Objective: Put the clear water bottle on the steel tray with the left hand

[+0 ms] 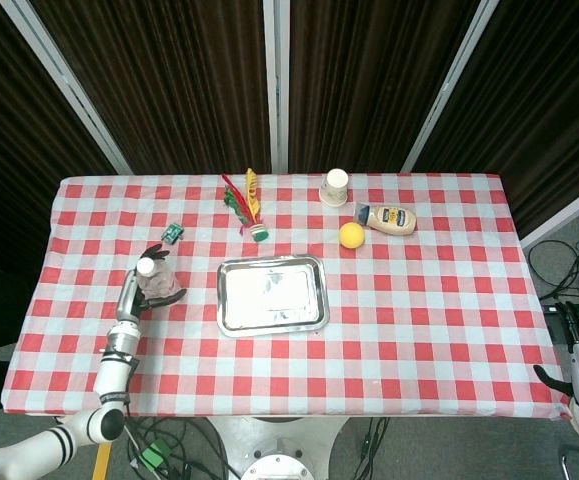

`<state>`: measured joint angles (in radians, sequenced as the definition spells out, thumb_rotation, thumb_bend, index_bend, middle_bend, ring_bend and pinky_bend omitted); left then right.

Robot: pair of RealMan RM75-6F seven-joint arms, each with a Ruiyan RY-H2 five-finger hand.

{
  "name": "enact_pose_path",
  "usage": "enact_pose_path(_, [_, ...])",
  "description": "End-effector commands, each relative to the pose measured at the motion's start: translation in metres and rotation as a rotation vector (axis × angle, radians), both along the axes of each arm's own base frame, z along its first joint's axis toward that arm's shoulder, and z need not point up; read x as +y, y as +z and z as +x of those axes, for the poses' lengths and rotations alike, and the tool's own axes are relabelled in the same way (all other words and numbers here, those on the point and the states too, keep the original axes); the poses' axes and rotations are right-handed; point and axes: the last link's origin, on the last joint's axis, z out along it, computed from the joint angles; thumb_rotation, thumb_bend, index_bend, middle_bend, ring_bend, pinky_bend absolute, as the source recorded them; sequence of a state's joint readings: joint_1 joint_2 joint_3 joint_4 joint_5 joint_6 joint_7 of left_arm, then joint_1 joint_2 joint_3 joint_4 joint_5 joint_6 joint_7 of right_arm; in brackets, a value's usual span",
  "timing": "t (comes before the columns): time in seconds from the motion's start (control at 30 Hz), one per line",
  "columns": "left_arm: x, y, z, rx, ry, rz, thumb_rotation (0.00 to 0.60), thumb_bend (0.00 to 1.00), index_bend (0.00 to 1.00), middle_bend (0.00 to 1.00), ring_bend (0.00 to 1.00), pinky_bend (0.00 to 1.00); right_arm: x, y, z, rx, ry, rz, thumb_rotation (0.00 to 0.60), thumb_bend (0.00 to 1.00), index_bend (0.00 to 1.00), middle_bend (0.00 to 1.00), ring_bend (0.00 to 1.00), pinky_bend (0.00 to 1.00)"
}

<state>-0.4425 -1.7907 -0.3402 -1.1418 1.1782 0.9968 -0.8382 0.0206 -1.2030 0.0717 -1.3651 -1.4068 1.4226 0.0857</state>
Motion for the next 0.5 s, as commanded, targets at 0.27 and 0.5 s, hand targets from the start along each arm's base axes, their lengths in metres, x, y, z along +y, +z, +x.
enact_pose_path(0.27, [0.020, 0.012, 0.010, -0.003, 0.023, 0.087, 0.600, 0.14, 0.56, 0.53, 0.48, 0.56, 0.001, 0.000, -0.001, -0.008, -0.009, 0.003, 0.600, 0.10, 0.00, 0.04, 0.00, 0.00])
enact_pose_path(0.5, [0.034, 0.041, 0.036, 0.005, -0.050, 0.161, 0.600, 0.18, 0.64, 0.62, 0.58, 0.65, 0.001, 0.000, -0.001, -0.013, -0.009, 0.004, 0.600, 0.10, 0.00, 0.04, 0.00, 0.00])
